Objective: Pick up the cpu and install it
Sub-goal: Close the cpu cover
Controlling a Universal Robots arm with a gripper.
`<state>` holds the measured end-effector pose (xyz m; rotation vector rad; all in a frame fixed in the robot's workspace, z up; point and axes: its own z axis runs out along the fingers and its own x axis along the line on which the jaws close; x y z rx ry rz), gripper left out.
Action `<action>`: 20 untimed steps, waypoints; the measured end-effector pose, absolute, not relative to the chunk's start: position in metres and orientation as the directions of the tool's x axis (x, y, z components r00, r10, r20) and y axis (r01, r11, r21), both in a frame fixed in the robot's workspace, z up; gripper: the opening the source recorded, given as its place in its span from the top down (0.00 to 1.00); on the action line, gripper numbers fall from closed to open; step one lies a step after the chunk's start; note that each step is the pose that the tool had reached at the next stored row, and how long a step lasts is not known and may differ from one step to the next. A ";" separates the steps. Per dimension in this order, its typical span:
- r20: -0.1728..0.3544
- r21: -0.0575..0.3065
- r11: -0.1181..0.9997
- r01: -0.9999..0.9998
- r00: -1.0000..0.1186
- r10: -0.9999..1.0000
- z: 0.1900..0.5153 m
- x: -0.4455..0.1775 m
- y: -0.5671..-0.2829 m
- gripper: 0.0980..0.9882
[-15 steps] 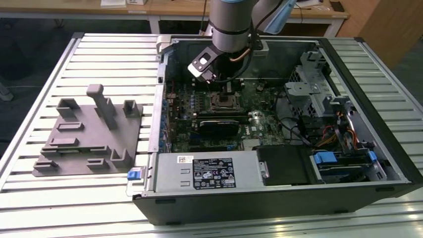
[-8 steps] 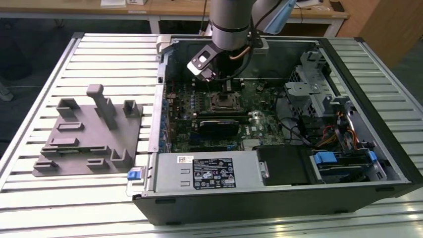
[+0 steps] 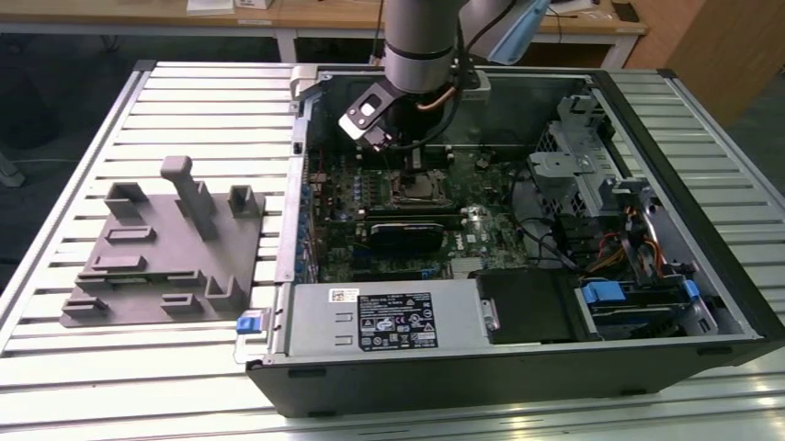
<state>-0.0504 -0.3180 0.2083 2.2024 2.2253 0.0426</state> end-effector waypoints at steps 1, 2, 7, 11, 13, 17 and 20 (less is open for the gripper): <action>0.012 0.027 0.010 1.000 -0.011 1.000 0.208 -0.051 -0.318 0.99; 0.012 0.027 0.010 1.000 -0.011 1.000 0.208 -0.051 -0.318 0.99; 0.012 0.027 0.010 1.000 -0.011 1.000 0.203 -0.052 -0.318 0.99; 0.012 0.027 0.010 1.000 -0.011 1.000 0.201 -0.051 -0.318 0.99; 0.012 0.027 0.010 1.000 -0.011 1.000 0.201 -0.051 -0.318 0.99; 0.011 0.026 0.010 1.000 -0.011 1.000 0.200 -0.049 -0.318 0.99; 0.012 0.026 0.010 1.000 -0.011 1.000 0.200 -0.047 -0.318 0.99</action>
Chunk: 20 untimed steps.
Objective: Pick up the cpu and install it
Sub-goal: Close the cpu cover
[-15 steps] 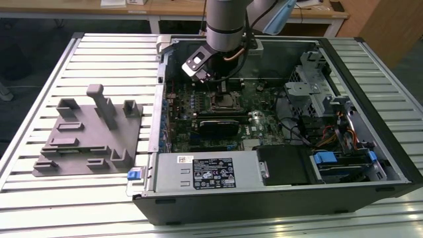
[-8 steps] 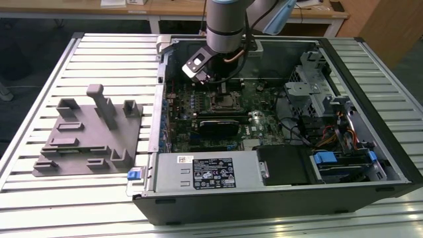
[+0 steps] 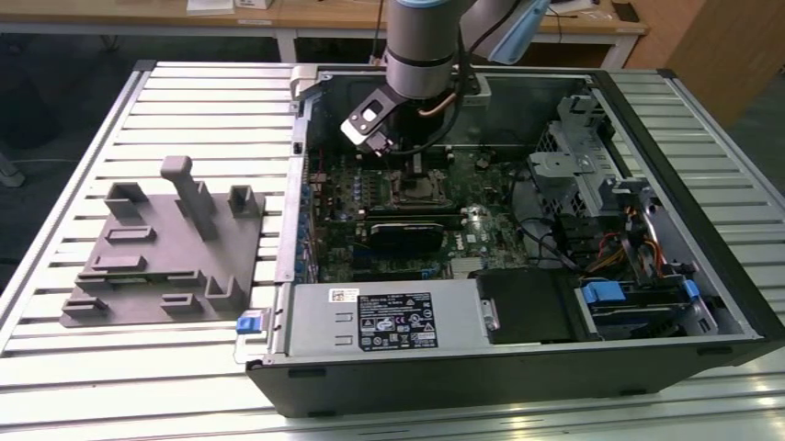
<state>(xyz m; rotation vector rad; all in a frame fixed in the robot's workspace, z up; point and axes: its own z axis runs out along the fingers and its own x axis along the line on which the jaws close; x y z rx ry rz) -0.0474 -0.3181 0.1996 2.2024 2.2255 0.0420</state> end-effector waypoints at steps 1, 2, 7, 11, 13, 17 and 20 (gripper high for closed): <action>0.012 0.027 0.010 1.000 -0.011 1.000 0.199 -0.047 -0.318 0.99; 0.012 0.027 0.010 1.000 -0.011 1.000 0.199 -0.047 -0.318 0.99; 0.012 0.027 0.010 1.000 -0.011 1.000 0.199 -0.043 -0.318 0.99; 0.013 0.028 0.010 1.000 -0.011 1.000 0.200 -0.042 -0.318 0.99; 0.013 0.027 0.010 1.000 -0.011 1.000 0.203 -0.042 -0.318 0.99; 0.012 0.027 0.010 1.000 -0.011 1.000 0.207 -0.042 -0.318 0.99; 0.013 0.027 0.010 1.000 -0.011 1.000 0.207 -0.042 -0.318 0.99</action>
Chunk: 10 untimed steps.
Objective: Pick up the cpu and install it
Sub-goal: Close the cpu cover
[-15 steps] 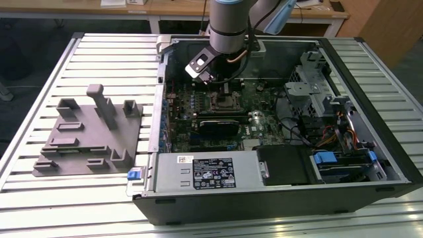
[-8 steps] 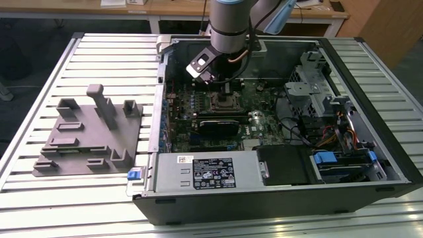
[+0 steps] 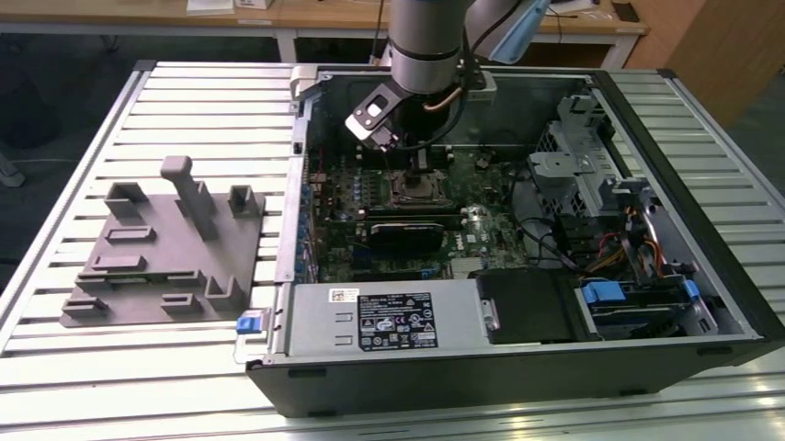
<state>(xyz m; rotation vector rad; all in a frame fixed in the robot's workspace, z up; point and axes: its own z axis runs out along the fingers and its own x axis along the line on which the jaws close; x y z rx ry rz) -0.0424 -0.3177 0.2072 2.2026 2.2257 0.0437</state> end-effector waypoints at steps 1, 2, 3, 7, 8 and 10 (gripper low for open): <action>0.012 0.027 0.010 1.000 -0.011 1.000 0.207 -0.042 -0.318 0.99; 0.012 0.027 0.010 1.000 -0.011 1.000 0.207 -0.042 -0.318 0.99; 0.012 0.027 0.010 1.000 -0.011 1.000 0.207 -0.042 -0.318 0.99; 0.012 0.027 0.010 1.000 -0.011 1.000 0.207 -0.042 -0.318 0.99; 0.013 0.027 0.010 1.000 -0.011 1.000 0.207 -0.041 -0.318 0.99; 0.013 0.026 0.010 1.000 -0.011 1.000 0.207 -0.040 -0.318 0.99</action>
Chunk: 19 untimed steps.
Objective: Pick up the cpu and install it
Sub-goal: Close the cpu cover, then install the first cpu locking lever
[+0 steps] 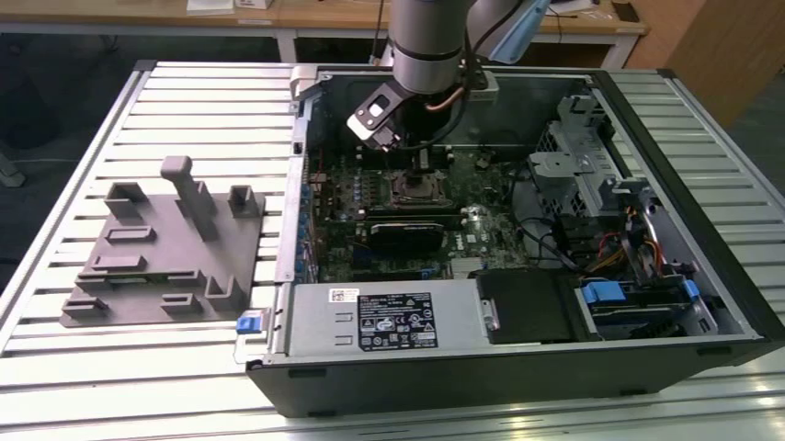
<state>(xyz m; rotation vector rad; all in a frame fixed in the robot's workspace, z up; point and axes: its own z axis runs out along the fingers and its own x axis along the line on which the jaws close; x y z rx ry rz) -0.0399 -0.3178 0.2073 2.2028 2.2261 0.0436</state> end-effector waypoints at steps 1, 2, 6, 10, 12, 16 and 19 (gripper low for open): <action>0.013 0.027 0.010 1.000 -0.011 1.000 0.207 -0.040 -0.318 0.99; 0.013 0.027 0.010 1.000 -0.011 1.000 0.207 -0.040 -0.318 0.99; 0.013 0.027 0.010 1.000 -0.011 1.000 0.209 -0.040 -0.318 0.99; 0.013 0.027 0.010 1.000 -0.011 1.000 0.210 -0.040 -0.318 0.99; 0.013 0.027 0.010 1.000 -0.011 1.000 0.211 -0.040 -0.318 0.99; 0.013 0.027 0.010 1.000 -0.011 1.000 0.212 -0.040 -0.318 0.99; 0.013 0.027 0.010 1.000 -0.011 1.000 0.213 -0.040 -0.318 0.99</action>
